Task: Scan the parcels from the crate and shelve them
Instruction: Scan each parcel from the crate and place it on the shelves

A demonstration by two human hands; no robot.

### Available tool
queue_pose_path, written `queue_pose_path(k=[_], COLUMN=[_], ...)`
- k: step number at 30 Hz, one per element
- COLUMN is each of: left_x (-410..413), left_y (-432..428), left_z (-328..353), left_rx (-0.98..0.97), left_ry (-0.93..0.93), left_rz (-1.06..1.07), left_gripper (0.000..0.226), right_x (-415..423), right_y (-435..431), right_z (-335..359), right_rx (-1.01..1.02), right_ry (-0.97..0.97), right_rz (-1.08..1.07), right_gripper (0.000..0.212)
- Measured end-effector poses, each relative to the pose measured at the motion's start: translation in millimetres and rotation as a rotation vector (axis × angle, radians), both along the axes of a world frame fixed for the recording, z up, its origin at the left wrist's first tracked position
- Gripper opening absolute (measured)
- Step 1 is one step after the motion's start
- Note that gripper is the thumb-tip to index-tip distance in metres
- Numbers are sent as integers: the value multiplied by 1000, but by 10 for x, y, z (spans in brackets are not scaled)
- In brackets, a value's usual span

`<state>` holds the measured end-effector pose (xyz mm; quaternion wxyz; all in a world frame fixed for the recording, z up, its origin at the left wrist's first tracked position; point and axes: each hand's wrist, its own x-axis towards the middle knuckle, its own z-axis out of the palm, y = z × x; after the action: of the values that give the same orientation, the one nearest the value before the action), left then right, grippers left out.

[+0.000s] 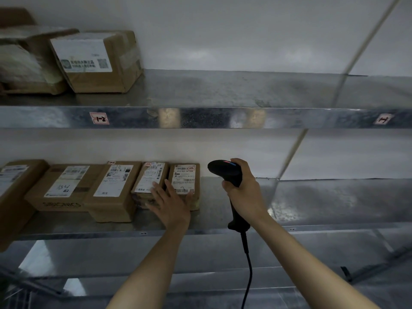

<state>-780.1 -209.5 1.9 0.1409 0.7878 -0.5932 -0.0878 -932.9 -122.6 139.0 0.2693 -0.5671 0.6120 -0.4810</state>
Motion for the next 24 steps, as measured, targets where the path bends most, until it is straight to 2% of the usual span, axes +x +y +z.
queue_pose_path(k=[10,16,24], left_x=[234,482,1002], left_y=[123,294,613], left_z=[130,188,305], left_rx=[-59,-67,-172], left_ry=[81,168,158], left_rz=[-28,-89,-174], left_gripper=[88,90,99], right_x=[85,200,580], right_y=[75,181,220], right_z=[108,168,204], right_rx=[-27,-46,-42], right_ry=[-34,-39,-39], right_rz=[55,98,221], right_gripper=[49,50,52])
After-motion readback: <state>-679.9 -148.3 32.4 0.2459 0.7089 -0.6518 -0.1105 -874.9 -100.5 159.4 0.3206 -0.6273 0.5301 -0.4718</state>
